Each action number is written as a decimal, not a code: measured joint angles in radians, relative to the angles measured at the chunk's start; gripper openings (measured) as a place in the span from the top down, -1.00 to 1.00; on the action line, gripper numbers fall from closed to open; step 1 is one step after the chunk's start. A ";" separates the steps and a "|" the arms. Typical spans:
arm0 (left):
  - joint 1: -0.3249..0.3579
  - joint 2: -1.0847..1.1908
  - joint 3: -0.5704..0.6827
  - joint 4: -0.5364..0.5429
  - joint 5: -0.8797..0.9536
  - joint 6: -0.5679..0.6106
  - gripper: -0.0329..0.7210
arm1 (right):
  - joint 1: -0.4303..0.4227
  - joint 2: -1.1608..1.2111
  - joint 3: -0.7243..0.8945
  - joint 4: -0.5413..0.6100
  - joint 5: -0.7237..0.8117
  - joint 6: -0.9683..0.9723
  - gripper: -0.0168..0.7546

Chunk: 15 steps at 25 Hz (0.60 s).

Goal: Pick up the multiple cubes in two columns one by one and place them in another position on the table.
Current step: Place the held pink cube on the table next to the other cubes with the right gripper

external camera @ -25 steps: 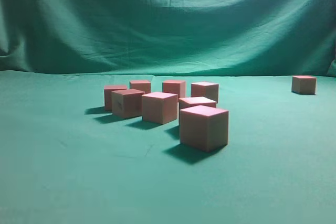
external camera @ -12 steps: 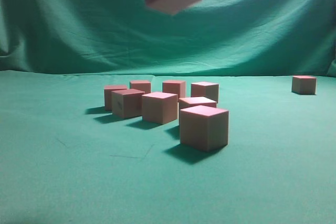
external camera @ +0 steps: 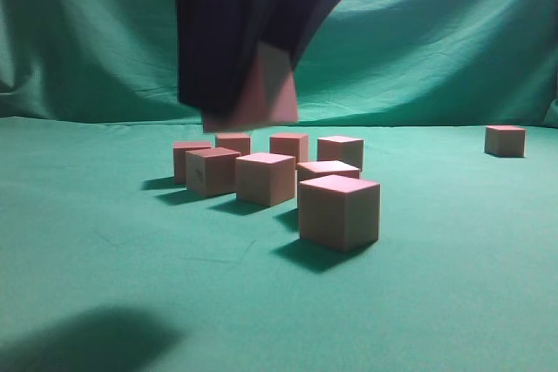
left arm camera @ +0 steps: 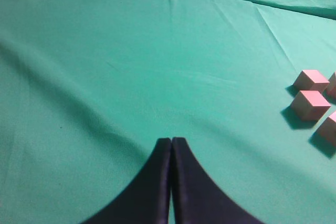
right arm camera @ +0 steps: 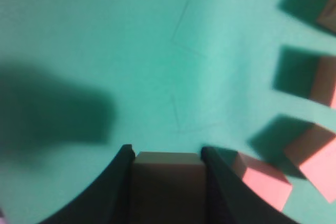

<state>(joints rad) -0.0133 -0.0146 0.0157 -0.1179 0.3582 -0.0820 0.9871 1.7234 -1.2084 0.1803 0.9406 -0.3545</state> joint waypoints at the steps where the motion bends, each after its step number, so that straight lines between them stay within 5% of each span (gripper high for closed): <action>1: 0.000 0.000 0.000 0.000 0.000 0.000 0.91 | 0.000 0.011 0.000 0.003 -0.011 -0.008 0.27; 15: 0.000 0.000 0.000 0.000 0.000 0.000 0.91 | 0.000 0.109 0.000 0.007 -0.144 -0.068 0.27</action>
<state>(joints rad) -0.0133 -0.0146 0.0157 -0.1179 0.3582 -0.0820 0.9871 1.8329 -1.2084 0.1875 0.7965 -0.4223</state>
